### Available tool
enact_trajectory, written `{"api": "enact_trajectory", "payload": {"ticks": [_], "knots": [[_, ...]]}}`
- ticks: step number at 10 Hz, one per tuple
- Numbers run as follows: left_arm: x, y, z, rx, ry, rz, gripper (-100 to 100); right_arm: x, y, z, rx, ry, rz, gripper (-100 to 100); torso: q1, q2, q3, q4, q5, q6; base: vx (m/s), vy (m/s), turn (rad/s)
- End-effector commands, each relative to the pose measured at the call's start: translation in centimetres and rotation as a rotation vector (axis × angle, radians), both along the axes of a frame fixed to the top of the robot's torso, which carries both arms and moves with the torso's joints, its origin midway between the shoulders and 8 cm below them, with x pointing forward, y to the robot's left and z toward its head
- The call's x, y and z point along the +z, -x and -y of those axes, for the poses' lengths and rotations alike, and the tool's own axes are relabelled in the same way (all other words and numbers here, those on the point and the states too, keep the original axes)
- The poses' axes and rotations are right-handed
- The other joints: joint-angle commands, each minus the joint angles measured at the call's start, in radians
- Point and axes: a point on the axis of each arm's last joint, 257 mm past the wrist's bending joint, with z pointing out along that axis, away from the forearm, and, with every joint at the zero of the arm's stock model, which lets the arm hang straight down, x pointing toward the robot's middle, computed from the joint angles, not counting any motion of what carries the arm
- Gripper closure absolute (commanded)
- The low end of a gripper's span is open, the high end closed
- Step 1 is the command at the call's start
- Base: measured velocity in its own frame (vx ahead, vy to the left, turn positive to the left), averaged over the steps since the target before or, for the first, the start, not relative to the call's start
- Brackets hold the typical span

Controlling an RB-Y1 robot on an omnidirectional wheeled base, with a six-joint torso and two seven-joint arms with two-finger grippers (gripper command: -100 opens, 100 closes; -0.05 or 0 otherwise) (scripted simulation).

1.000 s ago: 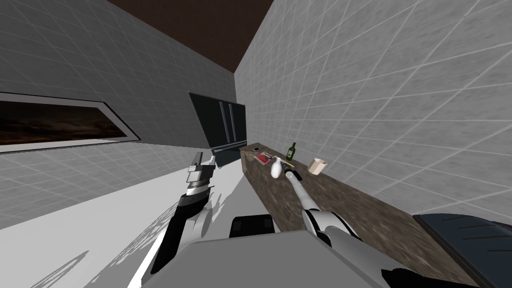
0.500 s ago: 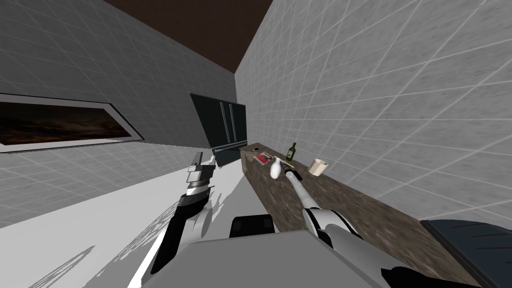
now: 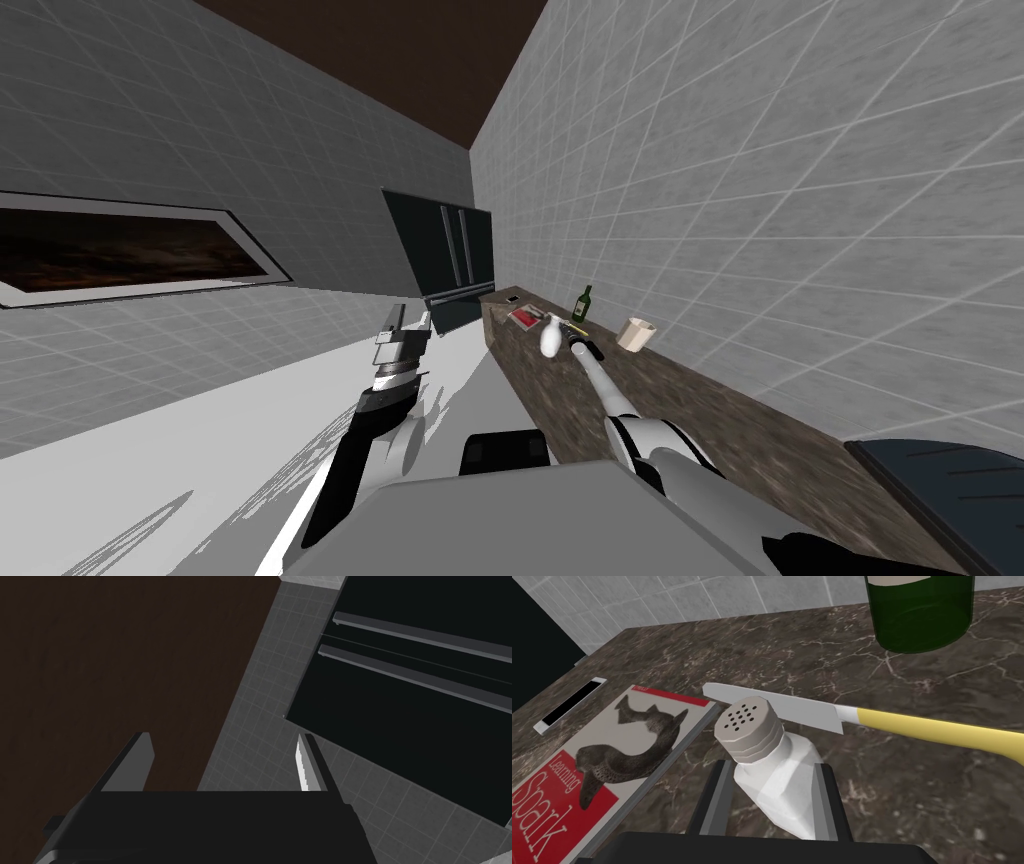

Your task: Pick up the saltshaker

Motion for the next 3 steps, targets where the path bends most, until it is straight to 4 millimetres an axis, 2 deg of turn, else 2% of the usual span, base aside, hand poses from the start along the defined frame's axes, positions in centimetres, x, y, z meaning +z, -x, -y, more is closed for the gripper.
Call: {"api": "enact_trajectory", "payload": {"ticks": [1,2,3], "knots": [[0.00,0.00,0.00,0.000,0.000,0.000,0,0.00,0.00,0.00,0.000,0.000,0.000,0,0.000,0.000,0.000,0.000,0.000,0.000,0.000,0.000,0.000],[0.00,0.00,0.00,0.000,0.000,0.000,0,0.01,0.00,0.01,0.000,0.000,0.000,100,0.000,0.000,0.000,0.000,0.000,0.000,0.000,0.000,0.000],[0.00,0.00,0.00,0.000,0.000,0.000,0,0.00,0.02,0.04,0.000,0.002,-0.001,0,0.000,0.000,0.000,0.000,0.000,0.000,0.000,0.000,0.000]]}}
